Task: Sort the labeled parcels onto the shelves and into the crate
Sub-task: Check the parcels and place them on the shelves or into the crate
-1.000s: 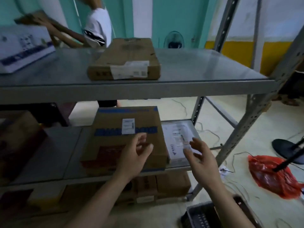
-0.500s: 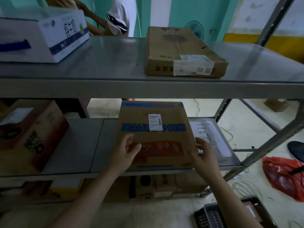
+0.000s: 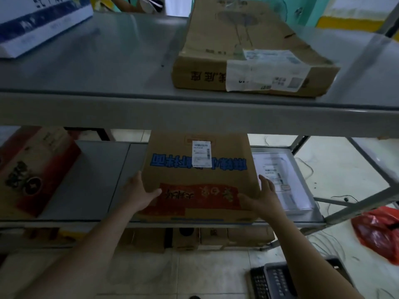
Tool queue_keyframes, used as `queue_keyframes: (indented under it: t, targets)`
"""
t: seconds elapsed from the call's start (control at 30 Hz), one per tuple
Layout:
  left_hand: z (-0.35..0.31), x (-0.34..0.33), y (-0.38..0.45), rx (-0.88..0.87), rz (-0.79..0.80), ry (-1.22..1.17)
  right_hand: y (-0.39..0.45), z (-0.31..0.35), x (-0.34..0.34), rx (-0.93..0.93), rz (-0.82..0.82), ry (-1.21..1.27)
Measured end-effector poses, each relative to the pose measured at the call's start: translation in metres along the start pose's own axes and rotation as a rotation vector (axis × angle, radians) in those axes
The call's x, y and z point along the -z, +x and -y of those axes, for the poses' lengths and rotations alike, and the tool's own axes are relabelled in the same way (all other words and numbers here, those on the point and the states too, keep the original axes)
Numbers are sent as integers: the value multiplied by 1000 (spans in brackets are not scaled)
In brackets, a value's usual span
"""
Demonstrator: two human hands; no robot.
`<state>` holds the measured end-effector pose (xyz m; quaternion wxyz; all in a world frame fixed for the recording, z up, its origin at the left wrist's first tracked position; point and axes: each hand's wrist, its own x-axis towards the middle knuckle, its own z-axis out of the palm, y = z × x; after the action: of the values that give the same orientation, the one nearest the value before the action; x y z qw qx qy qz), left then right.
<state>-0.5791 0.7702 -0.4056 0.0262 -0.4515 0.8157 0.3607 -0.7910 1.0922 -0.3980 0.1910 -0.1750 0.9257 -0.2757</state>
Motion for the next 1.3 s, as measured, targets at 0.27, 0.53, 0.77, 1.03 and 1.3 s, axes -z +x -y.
queue_keyframes:
  t: [0.27, 0.53, 0.77, 1.03, 1.3]
  targets:
    - [-1, -13, 27, 65, 66, 78, 38, -12, -19, -95, 120, 77]
    - [4, -6, 58, 44, 126, -53, 57, -10, -22, -109, 138, 144]
    - [12, -9, 52, 73, 106, -204, 39, -12, -28, -56, 82, 178]
    - [34, 5, 16, 7, 106, -278, 3, -6, -21, 107, 43, 177]
    - [45, 29, -36, -111, 104, -288, -39, -11, -9, 138, -5, 171]
